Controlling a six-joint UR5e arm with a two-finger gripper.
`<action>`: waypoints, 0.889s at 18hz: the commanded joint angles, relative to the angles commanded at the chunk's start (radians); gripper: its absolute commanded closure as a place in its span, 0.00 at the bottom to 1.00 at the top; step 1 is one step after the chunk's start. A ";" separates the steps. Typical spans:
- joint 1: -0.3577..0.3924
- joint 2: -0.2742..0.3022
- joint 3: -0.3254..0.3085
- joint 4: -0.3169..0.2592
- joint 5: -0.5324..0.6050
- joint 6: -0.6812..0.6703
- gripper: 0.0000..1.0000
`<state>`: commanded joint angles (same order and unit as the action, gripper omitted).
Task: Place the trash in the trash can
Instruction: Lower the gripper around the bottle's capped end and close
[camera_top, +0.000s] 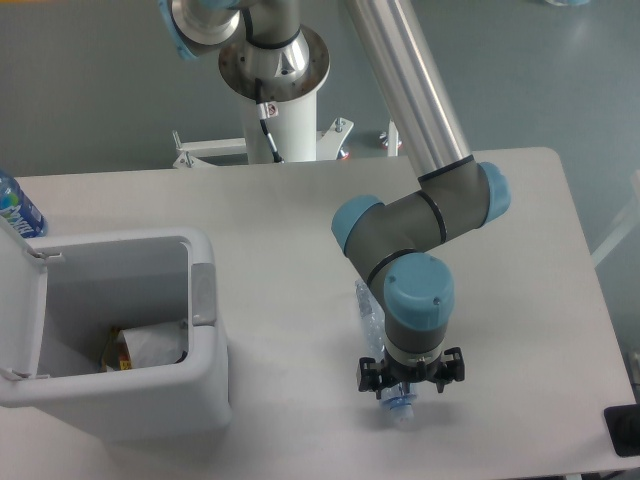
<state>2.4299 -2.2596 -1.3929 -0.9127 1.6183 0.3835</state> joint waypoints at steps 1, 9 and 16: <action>-0.002 0.002 0.000 -0.005 0.002 0.002 0.00; -0.009 0.003 -0.032 -0.009 0.083 0.015 0.00; -0.012 -0.005 -0.032 -0.003 0.083 0.006 0.01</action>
<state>2.4176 -2.2642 -1.4251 -0.9158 1.7012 0.3896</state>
